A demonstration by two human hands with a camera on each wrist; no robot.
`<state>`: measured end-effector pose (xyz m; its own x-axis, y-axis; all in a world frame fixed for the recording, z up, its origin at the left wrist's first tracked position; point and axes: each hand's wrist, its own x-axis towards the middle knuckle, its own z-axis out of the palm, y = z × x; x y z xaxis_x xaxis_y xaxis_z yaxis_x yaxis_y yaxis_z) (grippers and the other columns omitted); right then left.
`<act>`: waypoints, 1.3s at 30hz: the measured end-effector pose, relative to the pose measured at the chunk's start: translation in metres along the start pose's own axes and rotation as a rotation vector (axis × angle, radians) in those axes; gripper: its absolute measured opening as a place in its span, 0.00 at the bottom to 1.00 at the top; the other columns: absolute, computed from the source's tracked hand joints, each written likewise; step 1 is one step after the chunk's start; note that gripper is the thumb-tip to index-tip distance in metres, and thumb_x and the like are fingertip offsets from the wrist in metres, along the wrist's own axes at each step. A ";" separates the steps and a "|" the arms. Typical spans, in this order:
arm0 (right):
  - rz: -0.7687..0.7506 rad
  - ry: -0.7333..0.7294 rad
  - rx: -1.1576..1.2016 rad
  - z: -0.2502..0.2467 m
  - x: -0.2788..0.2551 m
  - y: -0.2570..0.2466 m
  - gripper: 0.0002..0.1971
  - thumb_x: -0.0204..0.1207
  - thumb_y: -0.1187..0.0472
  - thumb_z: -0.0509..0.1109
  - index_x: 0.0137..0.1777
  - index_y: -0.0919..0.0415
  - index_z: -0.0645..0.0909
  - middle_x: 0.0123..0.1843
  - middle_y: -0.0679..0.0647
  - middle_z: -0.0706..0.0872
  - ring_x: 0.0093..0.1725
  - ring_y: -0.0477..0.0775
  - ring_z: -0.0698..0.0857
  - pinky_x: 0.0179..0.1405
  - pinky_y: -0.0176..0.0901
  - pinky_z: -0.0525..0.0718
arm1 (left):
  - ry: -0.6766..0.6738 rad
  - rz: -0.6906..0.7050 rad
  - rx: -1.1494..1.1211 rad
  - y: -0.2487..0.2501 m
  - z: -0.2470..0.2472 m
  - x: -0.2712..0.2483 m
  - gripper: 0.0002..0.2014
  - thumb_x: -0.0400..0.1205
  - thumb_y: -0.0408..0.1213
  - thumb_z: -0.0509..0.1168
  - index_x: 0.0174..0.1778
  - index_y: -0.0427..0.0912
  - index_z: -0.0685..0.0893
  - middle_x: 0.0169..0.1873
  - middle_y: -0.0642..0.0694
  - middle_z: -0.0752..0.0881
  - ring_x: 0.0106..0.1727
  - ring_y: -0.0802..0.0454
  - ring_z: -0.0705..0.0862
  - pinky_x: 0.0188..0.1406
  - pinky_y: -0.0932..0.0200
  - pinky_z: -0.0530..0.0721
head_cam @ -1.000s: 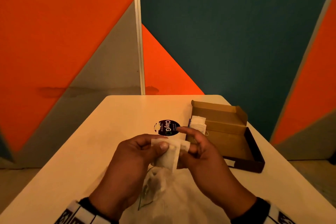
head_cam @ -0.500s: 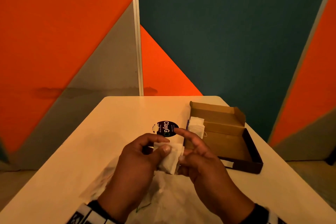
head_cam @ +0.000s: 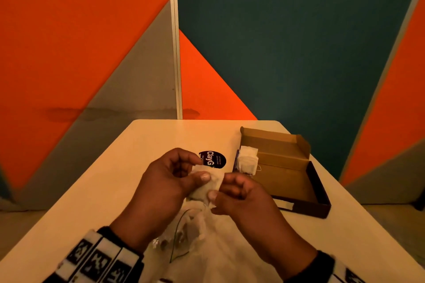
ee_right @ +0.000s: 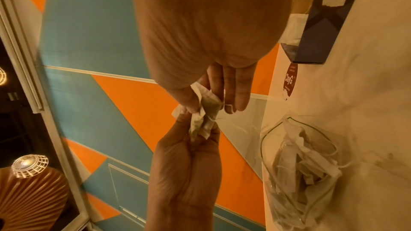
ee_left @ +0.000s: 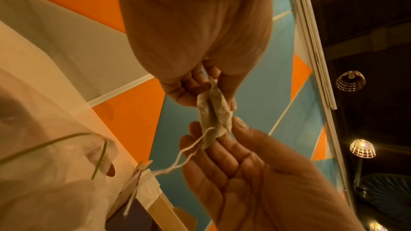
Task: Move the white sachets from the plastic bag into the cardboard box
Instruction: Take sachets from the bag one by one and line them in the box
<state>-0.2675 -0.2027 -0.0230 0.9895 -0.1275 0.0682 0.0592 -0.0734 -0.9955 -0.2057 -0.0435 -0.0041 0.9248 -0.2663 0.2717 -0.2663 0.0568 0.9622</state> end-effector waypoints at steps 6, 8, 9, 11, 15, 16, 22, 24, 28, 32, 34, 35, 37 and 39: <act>0.009 0.027 -0.122 -0.009 0.001 0.000 0.07 0.74 0.59 0.78 0.51 0.51 0.89 0.45 0.47 0.94 0.46 0.48 0.92 0.52 0.49 0.90 | -0.069 -0.031 0.151 0.001 -0.001 -0.007 0.10 0.75 0.31 0.76 0.48 0.49 0.89 0.42 0.34 0.87 0.37 0.52 0.86 0.35 0.63 0.86; 0.008 0.057 -0.166 -0.016 0.004 -0.001 0.05 0.73 0.59 0.79 0.48 0.53 0.89 0.42 0.47 0.94 0.41 0.44 0.91 0.45 0.41 0.88 | -0.148 -0.048 0.289 -0.001 -0.010 -0.006 0.12 0.75 0.41 0.76 0.53 0.53 0.87 0.46 0.42 0.90 0.42 0.55 0.89 0.45 0.58 0.89; 0.004 0.080 -0.186 -0.022 0.007 -0.002 0.04 0.73 0.59 0.80 0.47 0.55 0.89 0.41 0.48 0.94 0.41 0.45 0.91 0.43 0.40 0.88 | -0.193 -0.045 0.403 -0.001 -0.016 -0.004 0.14 0.75 0.47 0.76 0.55 0.56 0.85 0.48 0.48 0.90 0.45 0.58 0.89 0.50 0.56 0.88; 0.008 0.126 -0.211 -0.034 0.015 -0.007 0.05 0.73 0.59 0.80 0.47 0.57 0.90 0.44 0.54 0.94 0.46 0.54 0.92 0.48 0.51 0.91 | -0.277 -0.056 0.701 -0.001 -0.028 -0.002 0.16 0.73 0.58 0.74 0.54 0.63 0.82 0.50 0.59 0.88 0.50 0.64 0.86 0.51 0.62 0.84; 0.071 0.225 -0.271 -0.064 0.043 -0.016 0.06 0.75 0.59 0.77 0.50 0.56 0.88 0.42 0.52 0.91 0.39 0.51 0.89 0.35 0.41 0.88 | -0.424 -0.115 1.056 0.003 -0.046 -0.004 0.19 0.71 0.68 0.69 0.52 0.65 0.79 0.54 0.66 0.80 0.54 0.67 0.80 0.52 0.67 0.80; 0.092 0.244 -0.285 -0.072 0.052 -0.016 0.06 0.76 0.58 0.77 0.51 0.55 0.87 0.43 0.48 0.89 0.38 0.46 0.87 0.30 0.36 0.84 | -0.443 -0.139 1.086 0.003 -0.048 -0.006 0.20 0.70 0.70 0.68 0.51 0.64 0.79 0.54 0.65 0.79 0.54 0.66 0.80 0.52 0.67 0.80; 0.236 0.229 -0.509 -0.108 0.112 0.015 0.05 0.76 0.58 0.77 0.44 0.49 0.83 0.47 0.49 0.87 0.45 0.47 0.83 0.41 0.39 0.78 | -0.475 -0.217 1.211 -0.005 -0.047 -0.016 0.20 0.71 0.69 0.69 0.43 0.58 0.74 0.48 0.59 0.76 0.47 0.61 0.79 0.44 0.64 0.79; 0.274 0.194 -0.644 -0.111 0.125 0.026 0.01 0.77 0.57 0.76 0.46 0.51 0.86 0.47 0.50 0.88 0.46 0.50 0.84 0.47 0.43 0.82 | -0.453 -0.209 1.205 -0.010 -0.047 -0.019 0.17 0.73 0.65 0.70 0.43 0.58 0.74 0.48 0.59 0.76 0.46 0.61 0.78 0.45 0.63 0.80; 0.268 0.128 -0.994 -0.112 0.139 0.047 0.11 0.81 0.54 0.69 0.55 0.59 0.89 0.56 0.57 0.90 0.57 0.59 0.86 0.60 0.50 0.83 | -0.383 -0.205 1.187 -0.017 -0.046 -0.020 0.13 0.76 0.57 0.70 0.43 0.58 0.74 0.48 0.59 0.77 0.47 0.63 0.80 0.50 0.63 0.83; 0.300 0.138 -0.973 -0.117 0.150 0.058 0.11 0.79 0.52 0.72 0.54 0.57 0.88 0.55 0.57 0.90 0.55 0.59 0.86 0.59 0.51 0.84 | -0.364 -0.214 1.180 -0.018 -0.042 -0.018 0.11 0.77 0.56 0.71 0.44 0.59 0.75 0.49 0.59 0.78 0.48 0.64 0.81 0.53 0.65 0.84; 0.301 0.149 -0.955 -0.117 0.153 0.059 0.11 0.78 0.52 0.73 0.53 0.58 0.89 0.54 0.57 0.90 0.54 0.59 0.87 0.60 0.53 0.85 | -0.359 -0.215 1.185 -0.019 -0.042 -0.017 0.12 0.76 0.57 0.71 0.44 0.58 0.75 0.50 0.60 0.78 0.49 0.64 0.81 0.54 0.65 0.84; 0.300 0.163 -0.946 -0.116 0.154 0.059 0.11 0.77 0.52 0.73 0.52 0.58 0.89 0.52 0.57 0.91 0.52 0.58 0.87 0.59 0.54 0.86 | -0.356 -0.214 1.184 -0.020 -0.042 -0.017 0.12 0.76 0.57 0.71 0.45 0.58 0.76 0.50 0.60 0.78 0.49 0.65 0.81 0.54 0.65 0.84; 0.289 0.183 -0.937 -0.115 0.157 0.061 0.09 0.77 0.54 0.73 0.49 0.59 0.89 0.50 0.58 0.91 0.50 0.58 0.88 0.57 0.55 0.87 | -0.356 -0.198 1.181 -0.022 -0.041 -0.018 0.13 0.76 0.57 0.71 0.44 0.57 0.75 0.49 0.61 0.78 0.49 0.64 0.81 0.55 0.64 0.84; 0.271 0.186 -0.932 -0.113 0.157 0.061 0.06 0.78 0.56 0.72 0.45 0.58 0.87 0.49 0.58 0.91 0.50 0.58 0.88 0.56 0.53 0.87 | -0.353 -0.188 1.170 -0.023 -0.041 -0.018 0.12 0.76 0.56 0.71 0.42 0.58 0.75 0.48 0.61 0.77 0.49 0.64 0.81 0.54 0.64 0.84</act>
<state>-0.1233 -0.3390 -0.0655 0.9128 -0.4032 -0.0658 -0.3734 -0.7581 -0.5347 -0.2051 -0.0006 -0.0303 0.8992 -0.4330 -0.0633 -0.3883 -0.8562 0.3409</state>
